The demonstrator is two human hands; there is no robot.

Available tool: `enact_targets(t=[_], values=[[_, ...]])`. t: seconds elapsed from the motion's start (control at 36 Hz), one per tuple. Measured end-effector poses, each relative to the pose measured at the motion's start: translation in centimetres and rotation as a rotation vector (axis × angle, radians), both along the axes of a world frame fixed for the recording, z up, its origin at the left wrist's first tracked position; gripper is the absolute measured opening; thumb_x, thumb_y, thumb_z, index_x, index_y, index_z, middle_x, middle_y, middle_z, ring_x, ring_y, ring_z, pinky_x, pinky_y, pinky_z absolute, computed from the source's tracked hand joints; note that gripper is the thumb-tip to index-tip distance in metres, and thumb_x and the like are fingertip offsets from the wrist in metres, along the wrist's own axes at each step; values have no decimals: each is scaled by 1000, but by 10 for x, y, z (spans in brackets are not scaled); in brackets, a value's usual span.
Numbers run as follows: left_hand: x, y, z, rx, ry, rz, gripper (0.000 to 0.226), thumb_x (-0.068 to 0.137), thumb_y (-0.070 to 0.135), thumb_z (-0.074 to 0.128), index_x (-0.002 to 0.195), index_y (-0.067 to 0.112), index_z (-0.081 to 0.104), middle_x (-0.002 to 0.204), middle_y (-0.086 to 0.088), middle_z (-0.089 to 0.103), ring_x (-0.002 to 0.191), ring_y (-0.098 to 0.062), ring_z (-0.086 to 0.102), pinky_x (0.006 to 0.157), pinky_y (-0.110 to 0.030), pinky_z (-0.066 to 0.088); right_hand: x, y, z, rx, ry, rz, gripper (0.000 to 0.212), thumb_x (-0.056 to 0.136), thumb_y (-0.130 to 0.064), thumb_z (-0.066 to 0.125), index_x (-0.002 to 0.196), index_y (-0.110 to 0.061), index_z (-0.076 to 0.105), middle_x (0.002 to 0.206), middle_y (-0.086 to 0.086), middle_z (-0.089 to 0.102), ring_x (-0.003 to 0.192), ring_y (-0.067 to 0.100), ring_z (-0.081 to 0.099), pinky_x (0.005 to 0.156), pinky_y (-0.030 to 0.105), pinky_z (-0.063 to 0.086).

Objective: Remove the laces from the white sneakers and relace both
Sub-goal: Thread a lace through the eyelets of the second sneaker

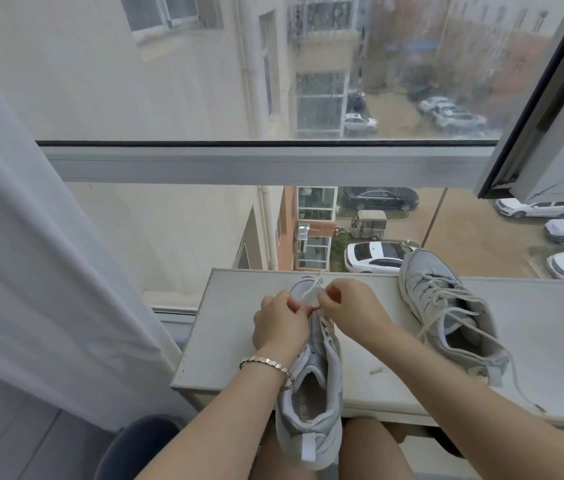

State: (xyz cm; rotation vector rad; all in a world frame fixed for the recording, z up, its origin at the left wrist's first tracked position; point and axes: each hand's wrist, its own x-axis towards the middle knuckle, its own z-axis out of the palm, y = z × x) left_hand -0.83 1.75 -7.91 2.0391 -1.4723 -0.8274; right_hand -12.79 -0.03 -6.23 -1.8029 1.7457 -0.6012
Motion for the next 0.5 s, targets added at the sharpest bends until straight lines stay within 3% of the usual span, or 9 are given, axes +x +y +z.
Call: enact_targets(t=[0.06,0.11,0.19,0.25,0.33,0.36,0.44,0.5], values=[[0,0,0,-9,-4,4,30,90,39,55,67,26,42,97,-1,48,95,-27,52,70,-30,41,-5,2,-1,110,-330,-40,27,90,-16,42,66,-8,49,65,5,49,64,18,44,64,29,35],[0,0,0,-15,9,-3,30,90,39,55,66,26,42,97,-2,48,95,-27,52,71,-31,43,-11,4,-2,221,-610,-80,30,89,-10,39,62,-10,51,66,3,53,69,17,48,73,31,43],[0,0,0,-5,30,-36,29,90,38,56,67,27,43,97,-1,48,97,-27,52,75,-32,45,-19,9,-9,247,-827,-146,36,91,-8,45,57,-12,54,54,-5,57,65,12,55,82,29,49],[0,0,0,-2,30,-42,28,90,38,56,67,26,43,98,-2,48,97,-28,52,77,-33,46,-22,12,-13,220,-818,-201,34,92,-14,50,59,-13,57,60,-2,60,65,10,56,78,28,48],[-1,0,-1,-5,22,-21,28,90,38,55,68,25,44,98,-2,48,97,-28,52,76,-34,46,-24,16,-12,239,-702,-255,16,92,-24,56,85,-10,61,82,6,62,68,12,60,64,23,51],[-1,0,-1,-7,19,-11,28,90,38,55,68,25,44,98,-1,48,97,-27,52,75,-33,45,-24,18,-11,291,-655,-234,21,91,-30,57,88,-10,60,83,5,62,65,12,61,58,21,50],[-2,0,-2,-12,16,7,28,91,35,54,68,25,43,96,0,47,96,-26,52,72,-31,43,-21,25,1,438,-414,-107,44,82,-55,58,74,-11,61,66,-2,60,53,9,56,49,17,43],[-2,0,-2,-10,18,17,27,91,33,55,67,26,43,95,0,46,96,-26,52,71,-31,42,-14,27,3,381,-194,-21,46,78,-58,59,68,-13,52,62,-2,52,52,10,47,49,17,36]])
